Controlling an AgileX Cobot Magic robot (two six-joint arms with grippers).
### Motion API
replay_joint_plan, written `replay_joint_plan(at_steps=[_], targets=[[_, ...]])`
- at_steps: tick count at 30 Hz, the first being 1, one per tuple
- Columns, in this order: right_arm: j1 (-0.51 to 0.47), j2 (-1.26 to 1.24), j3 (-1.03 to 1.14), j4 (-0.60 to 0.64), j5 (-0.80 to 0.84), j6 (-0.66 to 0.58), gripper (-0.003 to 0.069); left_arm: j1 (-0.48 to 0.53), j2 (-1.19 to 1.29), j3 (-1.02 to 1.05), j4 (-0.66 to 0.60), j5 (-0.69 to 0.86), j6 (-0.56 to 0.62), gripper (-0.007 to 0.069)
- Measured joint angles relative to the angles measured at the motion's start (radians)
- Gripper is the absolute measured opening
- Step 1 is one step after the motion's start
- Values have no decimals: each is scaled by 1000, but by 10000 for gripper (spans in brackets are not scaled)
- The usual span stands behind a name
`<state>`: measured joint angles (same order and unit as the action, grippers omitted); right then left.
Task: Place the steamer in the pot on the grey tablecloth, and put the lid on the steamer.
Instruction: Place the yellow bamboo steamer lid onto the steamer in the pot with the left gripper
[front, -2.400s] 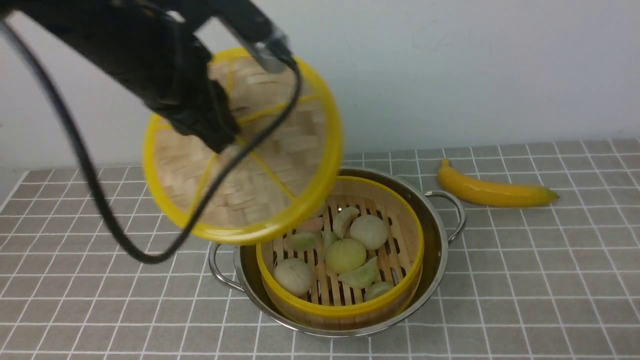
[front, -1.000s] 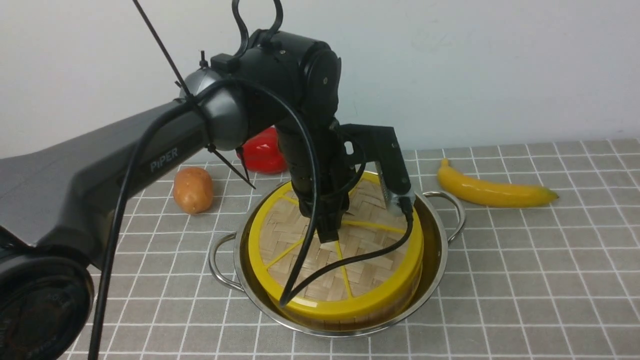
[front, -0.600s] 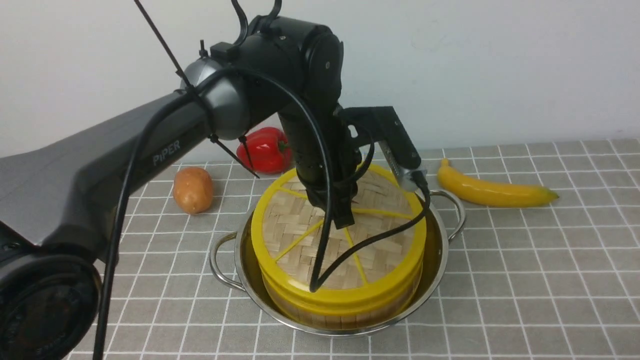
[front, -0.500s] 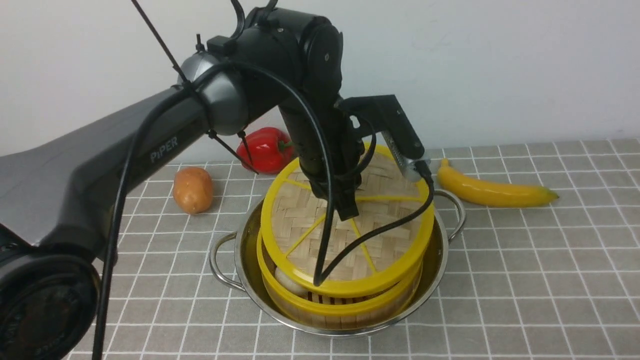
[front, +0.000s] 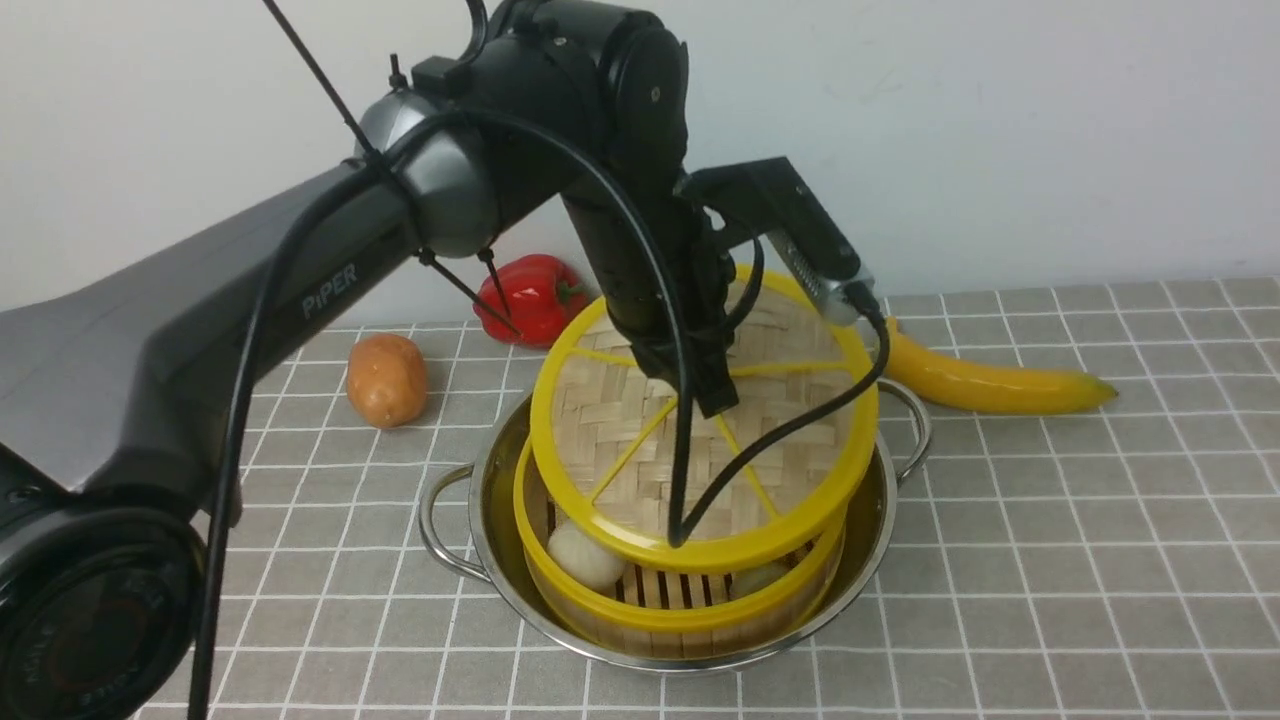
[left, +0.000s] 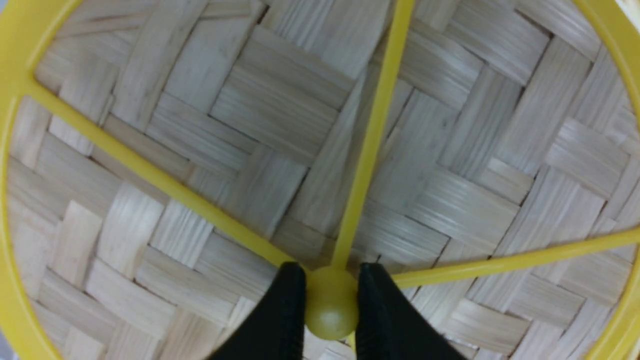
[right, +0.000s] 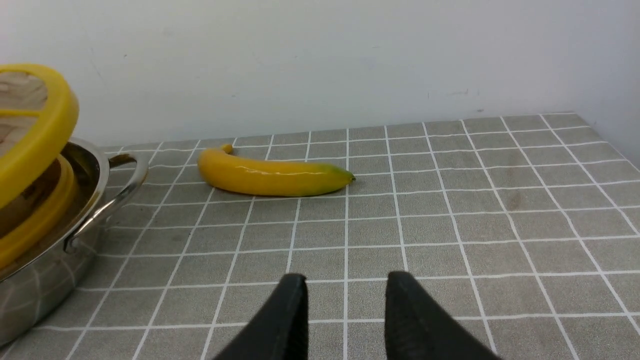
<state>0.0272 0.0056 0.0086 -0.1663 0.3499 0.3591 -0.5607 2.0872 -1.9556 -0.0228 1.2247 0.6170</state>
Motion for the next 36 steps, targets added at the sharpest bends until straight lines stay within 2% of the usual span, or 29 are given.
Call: replay_joint_plan(at_steps=[10,13,18,24,36], targets=[[0,0,0,0,0,0,240,0,-15,-2,10,1,-161,117],[0,0,0,0,0,0,240,0,-56,0,-9,2,-236,117],[0,0,0,0,0,0,240,0,-139,66,-22,1,-296,117],[0,0,0,0,0,0,240,0,-143,138,-20,3,-299,117],[0,0,0,0,0,0,240,0,-49,147,23,1,-195,117]])
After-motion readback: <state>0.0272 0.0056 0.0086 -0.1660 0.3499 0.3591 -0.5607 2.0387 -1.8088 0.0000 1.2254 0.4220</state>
